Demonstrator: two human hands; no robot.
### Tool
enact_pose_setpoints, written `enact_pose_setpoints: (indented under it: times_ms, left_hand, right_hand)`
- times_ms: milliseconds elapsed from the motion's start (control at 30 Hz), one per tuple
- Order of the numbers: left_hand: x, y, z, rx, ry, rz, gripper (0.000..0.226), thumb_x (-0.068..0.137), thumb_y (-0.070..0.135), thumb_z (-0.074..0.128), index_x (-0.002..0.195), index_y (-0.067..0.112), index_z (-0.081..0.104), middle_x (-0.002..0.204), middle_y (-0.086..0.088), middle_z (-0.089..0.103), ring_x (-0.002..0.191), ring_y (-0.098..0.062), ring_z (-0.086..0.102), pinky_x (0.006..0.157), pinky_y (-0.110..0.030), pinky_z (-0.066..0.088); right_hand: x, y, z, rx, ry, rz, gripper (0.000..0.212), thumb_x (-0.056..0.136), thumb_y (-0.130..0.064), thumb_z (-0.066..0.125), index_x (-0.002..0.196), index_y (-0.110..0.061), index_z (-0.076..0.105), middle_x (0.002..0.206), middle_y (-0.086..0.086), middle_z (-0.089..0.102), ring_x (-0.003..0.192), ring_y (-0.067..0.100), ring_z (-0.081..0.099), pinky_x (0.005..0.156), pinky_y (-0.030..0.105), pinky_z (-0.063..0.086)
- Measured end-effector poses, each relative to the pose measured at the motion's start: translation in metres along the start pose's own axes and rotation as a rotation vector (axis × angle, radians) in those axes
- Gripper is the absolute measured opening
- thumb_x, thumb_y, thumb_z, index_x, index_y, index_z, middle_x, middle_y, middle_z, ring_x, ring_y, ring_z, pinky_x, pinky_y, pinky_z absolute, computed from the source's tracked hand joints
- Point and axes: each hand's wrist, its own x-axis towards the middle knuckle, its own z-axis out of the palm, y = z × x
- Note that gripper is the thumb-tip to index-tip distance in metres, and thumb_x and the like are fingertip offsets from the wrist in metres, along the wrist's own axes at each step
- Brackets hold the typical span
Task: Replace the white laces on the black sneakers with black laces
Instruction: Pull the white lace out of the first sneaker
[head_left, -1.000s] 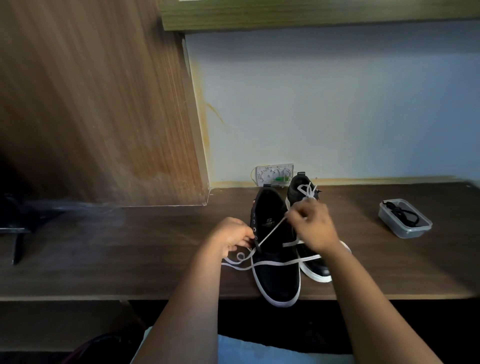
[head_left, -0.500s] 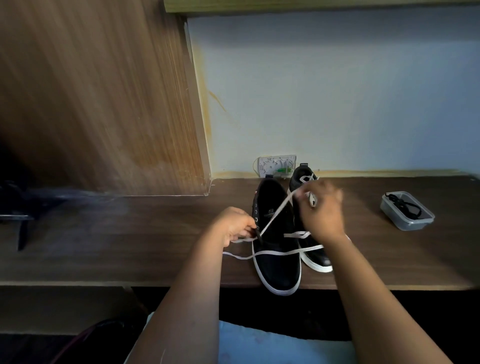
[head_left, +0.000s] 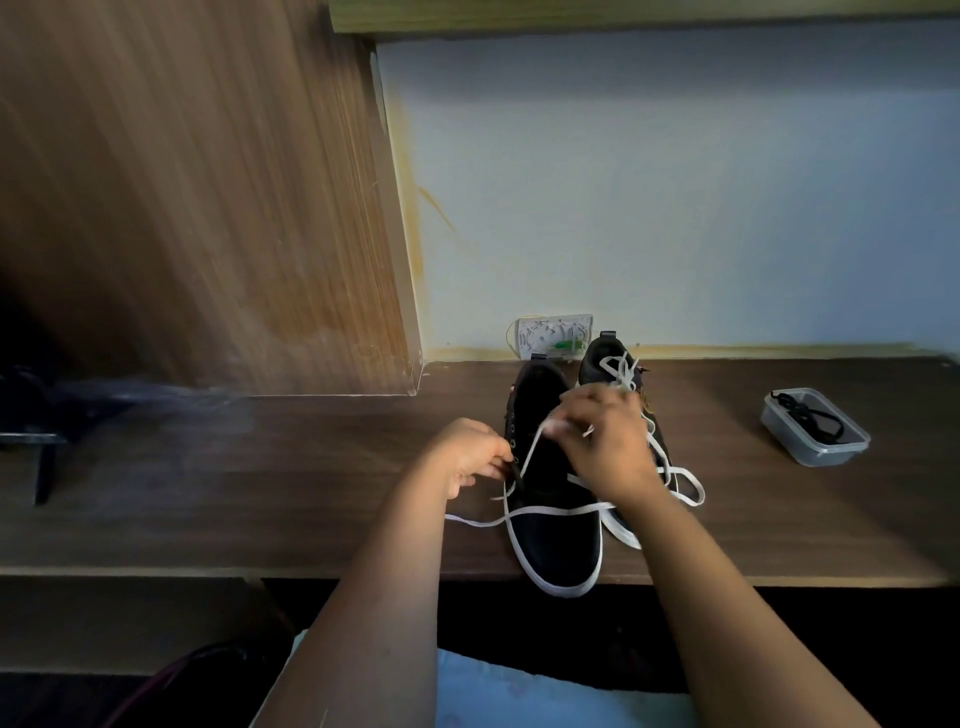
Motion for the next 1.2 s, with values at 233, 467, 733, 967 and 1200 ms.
enact_pose_setpoints:
  times_ms: [233,467,733,967,1200]
  left_hand:
    - [0.002,0.004,0.009,0.454,0.145,0.413,0.089,0.062,0.022,0.086,0.136,0.029,0.036,0.124,0.003,0.051,0.120,-0.015,0.037,0.101,-0.035,0.039]
    - [-0.022,0.022,0.045,-0.379,-0.196,0.562,0.032,0.095,-0.007,0.047,0.107,0.019,0.061,0.078,0.011,0.064,0.069,0.004,0.058,0.068,-0.012,0.048]
    - [-0.009,0.009,-0.027,0.197,0.896,0.163,0.037,0.090,0.040,0.057,0.118,0.018,0.047,0.110,-0.005,0.065,0.103,-0.031,0.060,0.076,-0.032,0.039]
    - [0.001,-0.004,-0.013,0.833,0.585,0.124,0.091,0.075,0.044,0.072,0.145,0.021,0.019,0.152,-0.009,0.016,0.140,-0.032,0.013,0.113,-0.056,0.013]
    - [-0.007,0.008,0.028,0.833,0.184,0.593,0.077,0.070,0.030,0.075,0.138,0.033,0.039,0.144,0.007,0.034,0.132,-0.021,0.028,0.103,-0.038,0.032]
  right_hand:
    - [0.013,-0.017,-0.043,0.352,0.271,0.268,0.022,0.085,-0.033,0.071,0.065,-0.026,0.066,0.057,-0.018,0.058,0.059,0.002,0.055,0.060,0.021,0.042]
    - [0.009,-0.039,-0.040,0.445,0.085,-0.027,0.019,0.075,-0.021,0.081,0.090,-0.013,0.072,0.088,-0.002,0.068,0.073,0.001,0.064,0.065,0.013,0.050]
    - [0.002,0.018,-0.048,-0.245,-0.616,0.270,0.026,0.066,-0.035,0.086,0.076,-0.020,0.068,0.079,-0.006,0.062,0.077,0.013,0.059,0.069,0.026,0.050]
    - [0.002,0.002,-0.038,-0.309,-0.578,0.202,0.006,0.079,-0.018,0.064,0.074,-0.017,0.061,0.086,0.003,0.060,0.084,0.019,0.055,0.069,0.028,0.046]
    - [0.001,0.006,-0.033,-0.251,-0.542,0.230,0.018,0.080,-0.014,0.068,0.098,-0.014,0.062,0.097,0.003,0.061,0.093,0.020,0.057,0.075,0.027,0.047]
